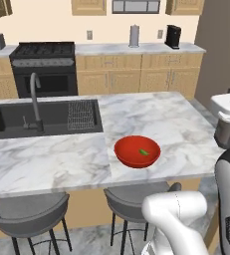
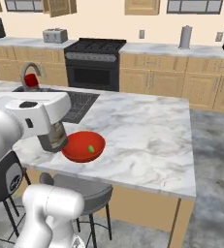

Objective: There is a bowl on the dining counter. Grab a lemon wedge from the fridge and place it in the bowl. Then get the liquor bottle and glass cup from the cabinet and place them next to the bowl.

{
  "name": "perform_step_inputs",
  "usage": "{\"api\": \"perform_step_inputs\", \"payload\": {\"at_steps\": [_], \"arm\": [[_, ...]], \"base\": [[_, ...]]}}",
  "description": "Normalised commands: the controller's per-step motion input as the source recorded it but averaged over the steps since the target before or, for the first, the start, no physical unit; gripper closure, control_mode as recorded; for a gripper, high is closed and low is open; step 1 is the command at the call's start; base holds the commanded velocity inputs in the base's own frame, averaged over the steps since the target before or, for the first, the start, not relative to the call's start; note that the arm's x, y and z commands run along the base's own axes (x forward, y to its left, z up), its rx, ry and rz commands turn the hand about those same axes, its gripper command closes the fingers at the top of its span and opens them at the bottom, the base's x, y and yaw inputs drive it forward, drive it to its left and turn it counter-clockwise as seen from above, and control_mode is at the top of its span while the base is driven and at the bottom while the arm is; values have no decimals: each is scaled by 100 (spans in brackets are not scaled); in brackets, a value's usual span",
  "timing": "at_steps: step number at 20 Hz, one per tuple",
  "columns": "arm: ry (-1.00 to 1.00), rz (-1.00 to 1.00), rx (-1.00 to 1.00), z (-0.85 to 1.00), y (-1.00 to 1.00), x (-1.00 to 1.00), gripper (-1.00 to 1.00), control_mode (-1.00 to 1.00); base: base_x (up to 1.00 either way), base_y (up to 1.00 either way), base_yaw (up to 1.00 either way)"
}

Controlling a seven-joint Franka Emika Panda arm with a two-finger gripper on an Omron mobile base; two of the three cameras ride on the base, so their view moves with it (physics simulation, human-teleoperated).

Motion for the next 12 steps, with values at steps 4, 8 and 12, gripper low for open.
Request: {"api": "perform_step_inputs", "payload": {"at_steps": [4, 8, 12], "arm": [[2, 20, 0, -21, -34, 47, 100, -100], [0, 58, 0, -51, -64, 44, 100, -100], [0, 71, 0, -60, -48, 35, 100, -100]], "base": [[21, -3, 0], [0, 0, 0], [0, 0, 0]]}}
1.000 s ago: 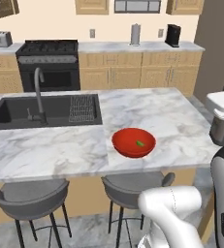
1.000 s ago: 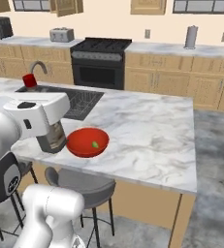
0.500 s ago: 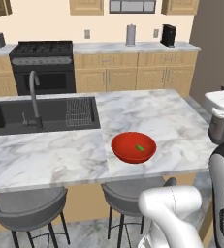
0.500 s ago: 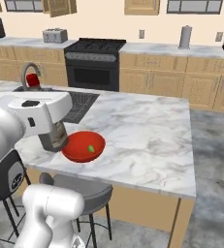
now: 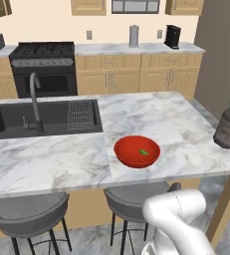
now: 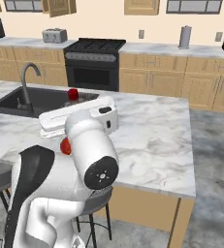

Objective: There is a bowl on the dining counter. Grab a lemon wedge from the fridge and place it in the bowl. Then get the liquor bottle and glass cup from the cabinet and place them next to the bowl.

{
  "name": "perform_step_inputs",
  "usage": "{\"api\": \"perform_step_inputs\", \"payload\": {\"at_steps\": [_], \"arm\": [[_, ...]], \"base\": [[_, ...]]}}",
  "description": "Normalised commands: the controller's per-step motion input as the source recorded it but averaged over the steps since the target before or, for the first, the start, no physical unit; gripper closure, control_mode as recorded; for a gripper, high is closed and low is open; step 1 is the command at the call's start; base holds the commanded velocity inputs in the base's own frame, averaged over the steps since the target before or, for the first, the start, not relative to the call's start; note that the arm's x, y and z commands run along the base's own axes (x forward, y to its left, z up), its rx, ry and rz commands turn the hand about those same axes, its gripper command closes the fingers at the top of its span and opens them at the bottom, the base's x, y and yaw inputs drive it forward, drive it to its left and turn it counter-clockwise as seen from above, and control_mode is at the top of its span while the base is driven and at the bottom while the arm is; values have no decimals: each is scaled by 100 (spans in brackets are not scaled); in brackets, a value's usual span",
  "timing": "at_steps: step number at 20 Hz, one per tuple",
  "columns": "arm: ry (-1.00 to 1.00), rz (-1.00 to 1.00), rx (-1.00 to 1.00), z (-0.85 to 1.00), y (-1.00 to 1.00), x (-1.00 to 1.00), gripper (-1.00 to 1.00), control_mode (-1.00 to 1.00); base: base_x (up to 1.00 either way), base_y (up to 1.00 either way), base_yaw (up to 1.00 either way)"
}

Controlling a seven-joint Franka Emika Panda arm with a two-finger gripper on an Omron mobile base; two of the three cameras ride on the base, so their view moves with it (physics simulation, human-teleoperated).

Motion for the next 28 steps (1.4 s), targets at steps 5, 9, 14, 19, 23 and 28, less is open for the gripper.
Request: {"api": "perform_step_inputs", "payload": {"at_steps": [5, 9, 14, 19, 23, 28], "arm": [[9, 66, 0, -58, -18, 61, 100, -100], [13, 58, 0, -75, -2, 78, 100, -100], [5, 40, -1, -57, -11, 48, 100, -100], [0, 9, -8, -22, -1, 7, 100, -100], [0, 0, -7, -26, 0, 30, 100, -100], [0, 0, 0, -36, 0, 46, 100, -100]], "base": [[0, 0, 0], [0, 0, 0], [0, 0, 0], [0, 0, 0], [0, 0, 0], [0, 0, 0]]}}
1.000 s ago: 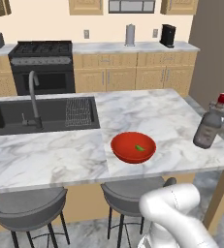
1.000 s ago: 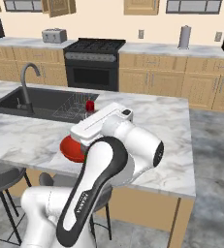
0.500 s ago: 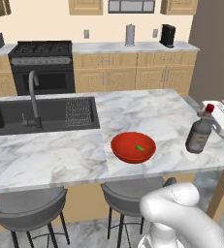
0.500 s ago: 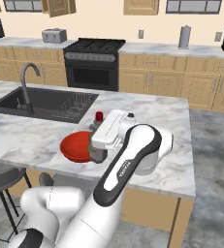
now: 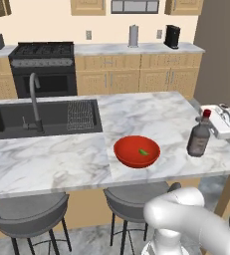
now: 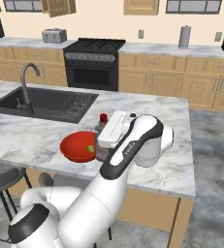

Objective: There is a bowl on the dining counter. Grab a lemon wedge from the fridge and place it in the bowl. Then get the liquor bottle and glass cup from the cabinet and place them next to the bowl.

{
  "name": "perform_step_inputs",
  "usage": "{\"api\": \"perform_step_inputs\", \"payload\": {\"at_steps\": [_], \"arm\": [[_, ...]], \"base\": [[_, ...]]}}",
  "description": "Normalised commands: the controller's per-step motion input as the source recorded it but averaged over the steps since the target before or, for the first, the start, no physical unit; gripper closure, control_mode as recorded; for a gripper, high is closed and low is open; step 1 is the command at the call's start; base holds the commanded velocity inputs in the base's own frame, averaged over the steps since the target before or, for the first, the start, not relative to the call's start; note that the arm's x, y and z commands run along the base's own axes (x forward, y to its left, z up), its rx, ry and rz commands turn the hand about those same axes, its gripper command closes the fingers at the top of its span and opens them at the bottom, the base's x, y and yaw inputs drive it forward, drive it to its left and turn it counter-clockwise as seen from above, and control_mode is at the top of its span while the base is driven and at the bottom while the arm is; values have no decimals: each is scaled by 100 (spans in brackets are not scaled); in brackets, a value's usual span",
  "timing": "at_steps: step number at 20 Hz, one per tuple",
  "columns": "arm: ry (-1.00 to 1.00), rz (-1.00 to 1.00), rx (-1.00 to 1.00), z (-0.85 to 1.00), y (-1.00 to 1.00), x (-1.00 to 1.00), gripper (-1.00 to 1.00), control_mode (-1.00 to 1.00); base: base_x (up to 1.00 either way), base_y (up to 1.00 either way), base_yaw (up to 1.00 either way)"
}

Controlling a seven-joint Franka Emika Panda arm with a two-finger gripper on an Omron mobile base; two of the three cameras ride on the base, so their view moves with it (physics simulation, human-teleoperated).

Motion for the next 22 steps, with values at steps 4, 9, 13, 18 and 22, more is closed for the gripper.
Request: {"api": "perform_step_inputs", "payload": {"at_steps": [4, 9, 13, 18, 22], "arm": [[0, 0, 0, -39, 0, 35, 100, -100], [0, 0, 0, -29, 0, 40, 100, -100], [0, 0, 0, -35, 0, 54, 100, -100], [1, 0, 0, -39, 0, 54, 100, -100], [3, 0, 0, -44, 0, 50, 100, -100]], "base": [[0, 0, 0], [0, 0, 0], [0, 0, 0], [0, 0, 0], [0, 0, 0]]}}
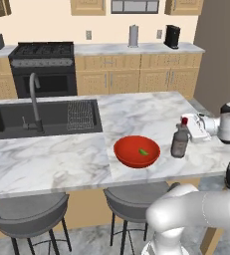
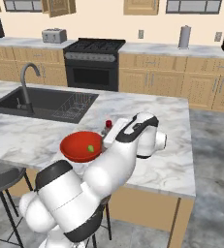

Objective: There is a bowl on the dining counter. Grab a lemon wedge from the fridge and place it in the bowl. Then get the liquor bottle and glass cup from the cabinet and place them next to the bowl.

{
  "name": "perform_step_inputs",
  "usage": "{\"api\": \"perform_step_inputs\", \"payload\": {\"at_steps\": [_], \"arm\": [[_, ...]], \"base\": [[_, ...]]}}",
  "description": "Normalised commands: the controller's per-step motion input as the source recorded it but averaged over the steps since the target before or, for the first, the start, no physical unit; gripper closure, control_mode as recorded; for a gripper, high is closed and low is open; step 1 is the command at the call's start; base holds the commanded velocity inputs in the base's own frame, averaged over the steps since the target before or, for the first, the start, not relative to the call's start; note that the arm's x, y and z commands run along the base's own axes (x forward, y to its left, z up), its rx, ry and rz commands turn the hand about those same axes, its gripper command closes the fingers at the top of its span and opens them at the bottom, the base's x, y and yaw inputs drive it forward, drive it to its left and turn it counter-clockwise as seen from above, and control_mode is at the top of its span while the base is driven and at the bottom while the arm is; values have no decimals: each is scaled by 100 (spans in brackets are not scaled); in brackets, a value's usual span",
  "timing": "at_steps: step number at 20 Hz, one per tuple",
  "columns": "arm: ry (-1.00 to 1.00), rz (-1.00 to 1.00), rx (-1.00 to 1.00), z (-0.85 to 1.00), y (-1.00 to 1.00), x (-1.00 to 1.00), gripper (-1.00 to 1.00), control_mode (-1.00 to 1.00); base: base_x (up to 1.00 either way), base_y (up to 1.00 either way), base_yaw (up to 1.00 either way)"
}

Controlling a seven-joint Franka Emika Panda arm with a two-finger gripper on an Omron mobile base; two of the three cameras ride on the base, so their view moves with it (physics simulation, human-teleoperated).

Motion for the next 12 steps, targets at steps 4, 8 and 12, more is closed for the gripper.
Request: {"api": "perform_step_inputs", "payload": {"at_steps": [4, 8, 12], "arm": [[4, 0, 0, -45, 0, 44, 100, -100], [2, 0, 0, -41, 0, 37, 100, -100], [0, 0, -1, -39, 0, 33, 100, -100]], "base": [[0, 0, 0], [0, 0, 0], [0, 0, 0]]}}
